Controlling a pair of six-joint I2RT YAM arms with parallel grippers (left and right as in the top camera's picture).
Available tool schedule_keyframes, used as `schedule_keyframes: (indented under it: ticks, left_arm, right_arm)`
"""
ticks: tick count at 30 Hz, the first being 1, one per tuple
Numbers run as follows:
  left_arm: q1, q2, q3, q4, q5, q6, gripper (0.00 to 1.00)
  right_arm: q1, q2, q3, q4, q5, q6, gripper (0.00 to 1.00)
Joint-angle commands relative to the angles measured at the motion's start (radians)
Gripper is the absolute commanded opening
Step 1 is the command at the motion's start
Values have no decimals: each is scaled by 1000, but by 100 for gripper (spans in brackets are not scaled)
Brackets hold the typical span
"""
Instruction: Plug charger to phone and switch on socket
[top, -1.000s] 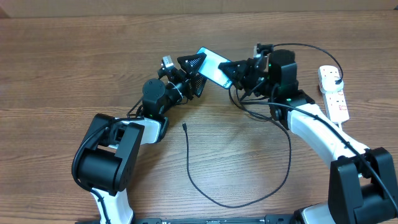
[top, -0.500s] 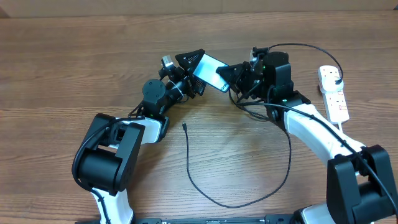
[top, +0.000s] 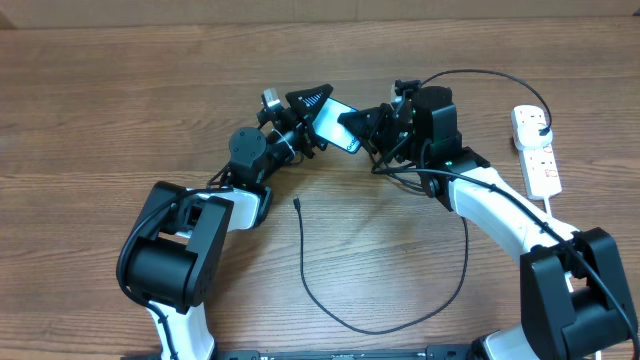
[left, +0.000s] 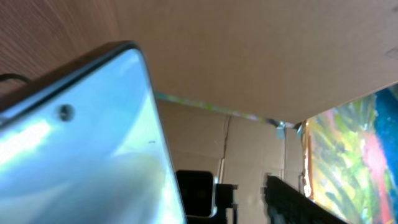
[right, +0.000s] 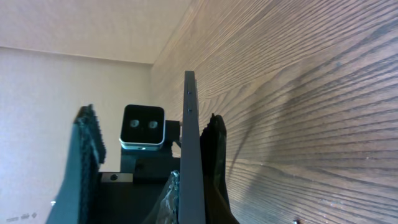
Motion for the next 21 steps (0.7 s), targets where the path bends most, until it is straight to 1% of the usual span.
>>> schedule_keyframes:
  ticks: [1,3,7,10,12,17,18,19,20,21]
  left_arm:
    - [-6,6,18,11,24,8,60]
    - [-6,6,18,11,23,8,48]
    - [-6,6,18,11,23,8,30]
    - [-6,6,18,11,21,8,25]
    - [-6,6,18,11,17,8,23]
    - [-6,6,18,11,6,8,13]
    - [-6,6,18,11,3,8,10]
    - [-6,6,18,11,-2,8,4]
    - [-6,6,18,11,-6,8,4]
    - [-6,6,18,11,-11,8,4]
  right_arm:
    - [4,12,24,10,-9,-11,4]
    - [4,12,24,11,-10,-11,4]
    - [4,12,24,12,-10,-11,4]
    - [4,12,24,12,-10,-11,4]
    - [4,12,24,12,-10,-11,4]
    - [4,12,24,11,-29,8,4]
    - [4,12,24,10,-33,23,4]
    - [4,12,24,10,-43,43,4]
    - [4,12,24,11,-56,47,36]
    - [4,12,24,11,-72,47,72]
